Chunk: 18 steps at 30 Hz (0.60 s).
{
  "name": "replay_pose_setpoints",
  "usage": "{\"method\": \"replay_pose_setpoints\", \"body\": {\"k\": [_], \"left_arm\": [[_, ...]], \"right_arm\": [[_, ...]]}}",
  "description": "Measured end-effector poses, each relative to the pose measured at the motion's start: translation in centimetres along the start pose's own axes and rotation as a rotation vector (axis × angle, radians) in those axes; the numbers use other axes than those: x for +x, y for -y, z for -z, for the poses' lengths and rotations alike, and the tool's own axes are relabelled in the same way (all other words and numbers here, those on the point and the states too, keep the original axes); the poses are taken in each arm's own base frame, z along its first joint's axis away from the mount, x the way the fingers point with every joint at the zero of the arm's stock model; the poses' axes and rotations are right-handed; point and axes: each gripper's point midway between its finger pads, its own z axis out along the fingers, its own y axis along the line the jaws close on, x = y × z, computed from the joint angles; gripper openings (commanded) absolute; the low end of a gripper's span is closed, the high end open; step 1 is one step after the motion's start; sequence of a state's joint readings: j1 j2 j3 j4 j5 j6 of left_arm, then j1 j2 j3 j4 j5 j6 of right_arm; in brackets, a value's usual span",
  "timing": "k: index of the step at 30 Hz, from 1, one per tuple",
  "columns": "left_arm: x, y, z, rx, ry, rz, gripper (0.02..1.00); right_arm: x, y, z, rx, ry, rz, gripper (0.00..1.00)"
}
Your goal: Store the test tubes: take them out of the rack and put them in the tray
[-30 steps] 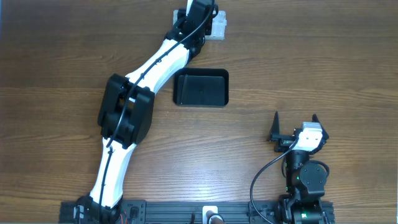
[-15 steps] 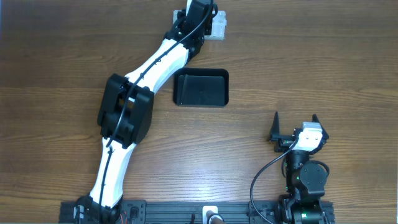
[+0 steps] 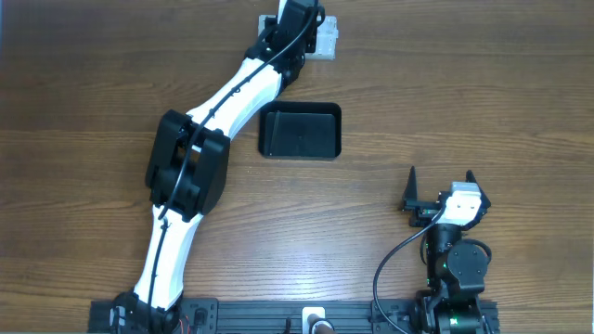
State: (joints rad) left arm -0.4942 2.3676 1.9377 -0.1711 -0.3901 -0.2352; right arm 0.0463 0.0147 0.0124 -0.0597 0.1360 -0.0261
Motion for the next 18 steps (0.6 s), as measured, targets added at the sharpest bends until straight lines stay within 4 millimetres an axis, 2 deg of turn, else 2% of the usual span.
{"method": "replay_pose_setpoints", "body": {"k": [15,18], "left_arm": [[-0.02,0.02,0.00,0.001,0.001,0.000,0.117],[-0.51,0.00,0.32,0.003,0.009,0.004,0.112]], "right_arm": [[0.00,0.00,0.00,0.000,0.000,0.000,0.993],[0.00,0.00,0.00,0.000,0.000,0.000,0.991]]}}
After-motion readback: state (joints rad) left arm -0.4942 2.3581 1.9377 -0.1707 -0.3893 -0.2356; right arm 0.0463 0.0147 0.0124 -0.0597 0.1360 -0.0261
